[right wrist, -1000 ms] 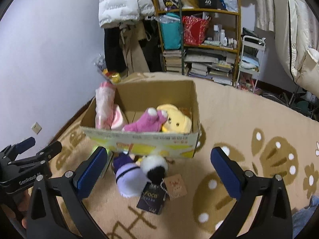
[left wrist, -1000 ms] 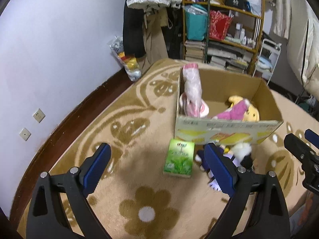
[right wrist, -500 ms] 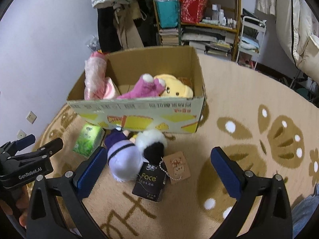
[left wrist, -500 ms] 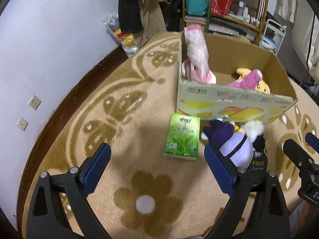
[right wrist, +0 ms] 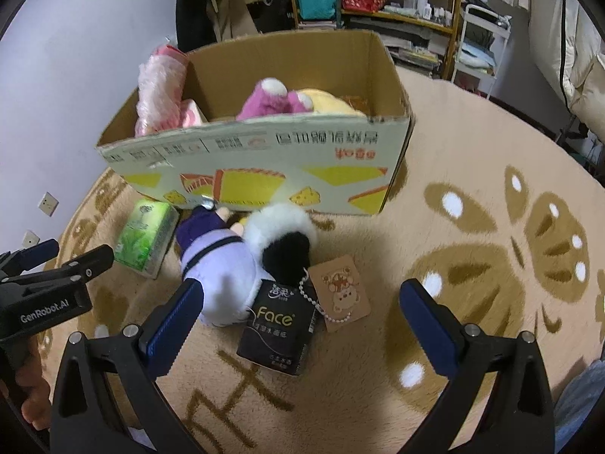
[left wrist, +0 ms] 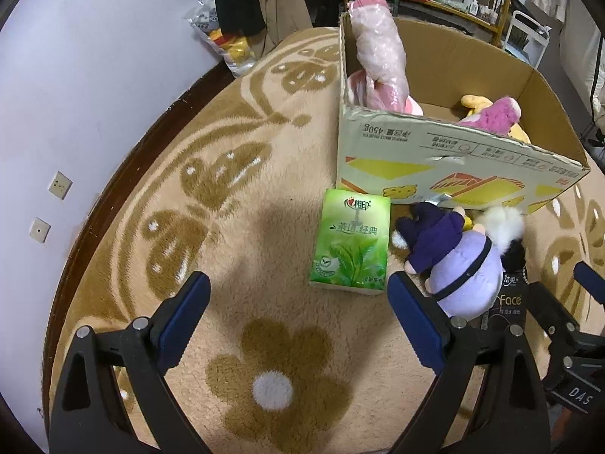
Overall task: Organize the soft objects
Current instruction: 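Move both open tools down toward the items beside the box, then grasp the green tissue pack with the left tool while the right tool grasps the black Face pack, then lift the green pack over the box with the left tool while the right tool carries the black pack, then release the green pack into the box with the left tool while the right tool drops the black pack in, then move both open tools down toward the purple-and-white plush doll beside the box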
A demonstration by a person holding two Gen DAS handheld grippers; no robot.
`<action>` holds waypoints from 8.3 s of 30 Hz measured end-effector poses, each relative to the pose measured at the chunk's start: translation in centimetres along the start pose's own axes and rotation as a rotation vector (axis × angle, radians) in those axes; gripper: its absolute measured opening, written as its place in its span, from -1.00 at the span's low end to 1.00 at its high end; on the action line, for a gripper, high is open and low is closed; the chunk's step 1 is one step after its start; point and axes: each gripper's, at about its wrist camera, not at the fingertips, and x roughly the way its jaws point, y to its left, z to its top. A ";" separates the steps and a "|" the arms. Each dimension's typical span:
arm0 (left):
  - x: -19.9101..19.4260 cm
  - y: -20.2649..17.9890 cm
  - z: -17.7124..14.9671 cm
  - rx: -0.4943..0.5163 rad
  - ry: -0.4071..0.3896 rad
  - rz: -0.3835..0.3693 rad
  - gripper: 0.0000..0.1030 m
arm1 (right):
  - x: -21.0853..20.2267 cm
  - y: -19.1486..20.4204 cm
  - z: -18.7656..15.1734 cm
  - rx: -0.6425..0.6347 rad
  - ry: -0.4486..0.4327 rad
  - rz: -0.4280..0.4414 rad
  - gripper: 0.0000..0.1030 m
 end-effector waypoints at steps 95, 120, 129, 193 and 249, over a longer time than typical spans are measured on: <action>-6.2 -2.1 -1.7 0.036 -0.207 0.028 0.01 | -4.0 -0.7 2.1 0.098 -0.111 0.099 -0.35; -12.3 -2.9 6.7 0.020 -0.489 -0.101 0.01 | -7.7 -0.3 9.0 0.041 -0.455 0.092 -0.35; -9.6 -5.3 8.6 0.077 -0.481 -0.072 0.01 | -4.5 -2.2 9.4 0.087 -0.418 0.084 -0.35; -7.0 -4.8 3.0 0.040 -0.273 -0.102 0.85 | -3.6 -3.0 5.4 0.146 -0.160 0.159 1.00; 3.1 -9.7 2.1 0.073 -0.039 -0.254 0.85 | 7.2 -4.4 3.9 0.275 0.153 0.272 0.22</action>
